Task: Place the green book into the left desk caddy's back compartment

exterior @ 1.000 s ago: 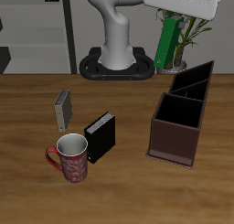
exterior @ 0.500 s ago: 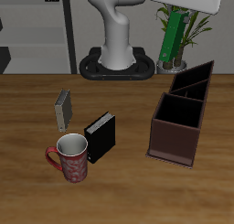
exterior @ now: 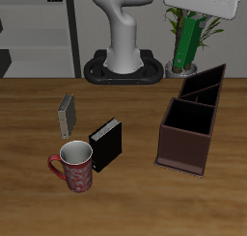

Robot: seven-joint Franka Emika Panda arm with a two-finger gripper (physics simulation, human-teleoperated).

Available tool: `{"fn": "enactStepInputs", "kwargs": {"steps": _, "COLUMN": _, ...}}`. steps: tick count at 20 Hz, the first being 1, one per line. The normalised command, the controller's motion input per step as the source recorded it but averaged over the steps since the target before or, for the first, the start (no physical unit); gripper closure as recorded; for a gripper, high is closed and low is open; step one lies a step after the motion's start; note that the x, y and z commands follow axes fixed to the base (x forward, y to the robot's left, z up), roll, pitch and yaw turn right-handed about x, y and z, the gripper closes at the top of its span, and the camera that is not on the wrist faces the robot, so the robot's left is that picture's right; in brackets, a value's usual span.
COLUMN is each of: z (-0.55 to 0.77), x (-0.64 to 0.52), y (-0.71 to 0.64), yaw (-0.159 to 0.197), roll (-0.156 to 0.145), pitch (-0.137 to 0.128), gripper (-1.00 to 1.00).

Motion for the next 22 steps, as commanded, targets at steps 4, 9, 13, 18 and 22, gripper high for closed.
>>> {"fn": "enactStepInputs", "kwargs": {"steps": 4, "z": -0.06, "x": -0.01, "y": 0.07, "yaw": -0.019, "roll": 0.013, "pitch": 0.018, "gripper": 1.0}}
{"fn": "enactStepInputs", "kwargs": {"steps": 9, "z": 0.0, "x": -0.11, "y": 0.08, "yaw": -0.03, "roll": 0.009, "pitch": 0.007, "gripper": 1.0}}
{"fn": "enactStepInputs", "kwargs": {"steps": 13, "z": 0.02, "x": -0.11, "y": 0.03, "yaw": -0.032, "roll": 0.019, "pitch": 0.015, "gripper": 1.0}}
{"fn": "enactStepInputs", "kwargs": {"steps": 18, "z": 0.02, "x": -0.15, "y": 0.06, "yaw": 0.028, "roll": -0.005, "pitch": -0.011, "gripper": 1.0}}
{"fn": "enactStepInputs", "kwargs": {"steps": 22, "z": -0.1, "x": 0.0, "y": 0.07, "yaw": 0.032, "roll": 0.008, "pitch": 0.022, "gripper": 1.0}}
